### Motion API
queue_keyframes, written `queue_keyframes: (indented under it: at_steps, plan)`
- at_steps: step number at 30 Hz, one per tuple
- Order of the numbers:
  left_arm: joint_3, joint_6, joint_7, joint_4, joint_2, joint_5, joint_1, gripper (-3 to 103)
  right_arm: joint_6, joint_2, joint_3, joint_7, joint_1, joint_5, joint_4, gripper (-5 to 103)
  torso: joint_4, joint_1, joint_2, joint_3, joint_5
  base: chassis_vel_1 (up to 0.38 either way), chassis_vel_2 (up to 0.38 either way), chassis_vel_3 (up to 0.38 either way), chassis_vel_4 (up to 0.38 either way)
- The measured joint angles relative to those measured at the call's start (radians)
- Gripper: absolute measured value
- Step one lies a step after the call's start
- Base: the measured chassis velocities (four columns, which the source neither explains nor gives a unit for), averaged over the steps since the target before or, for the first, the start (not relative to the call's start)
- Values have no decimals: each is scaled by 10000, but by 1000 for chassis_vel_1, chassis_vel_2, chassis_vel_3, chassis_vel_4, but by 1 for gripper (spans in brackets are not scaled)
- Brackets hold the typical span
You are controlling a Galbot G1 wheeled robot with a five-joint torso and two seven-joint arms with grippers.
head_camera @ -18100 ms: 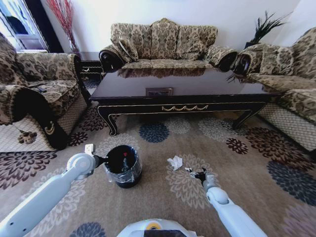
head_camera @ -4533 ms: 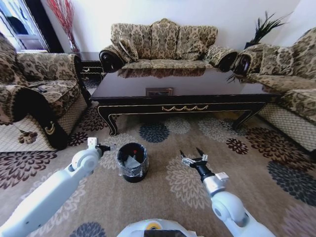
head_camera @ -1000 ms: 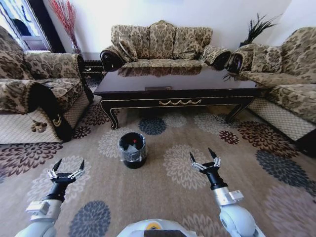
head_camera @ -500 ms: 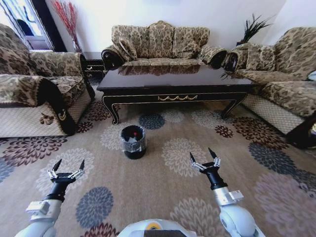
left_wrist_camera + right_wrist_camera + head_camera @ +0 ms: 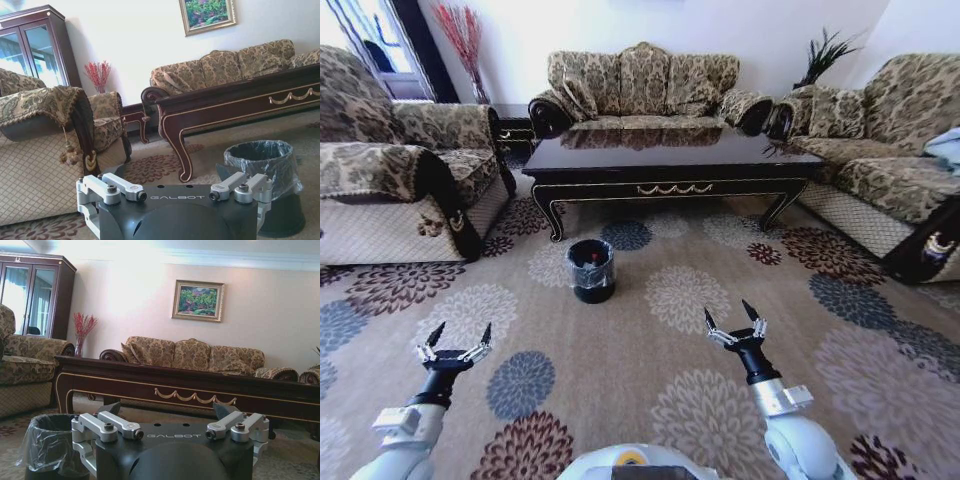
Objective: Move to the front of the table and pick up the trash from the floor, then place it into the trash bin.
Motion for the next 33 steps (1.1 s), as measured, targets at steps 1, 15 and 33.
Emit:
queue_keyframes:
  at_steps: [1,15,33]
  plan:
    - [0,0,0,0,0,0,0,100,0,0,0,0,0,0,0,100,0,0,0,0,0,162,-138,-154,147]
    - [0,0,0,0,0,0,0,100,0,0,0,0,0,0,0,100,-1,0,0,0,0,155,-156,-159,149]
    - [0,0,0,0,0,0,0,100,0,0,0,0,0,0,0,100,0,-1,0,0,1,153,-161,-153,165]
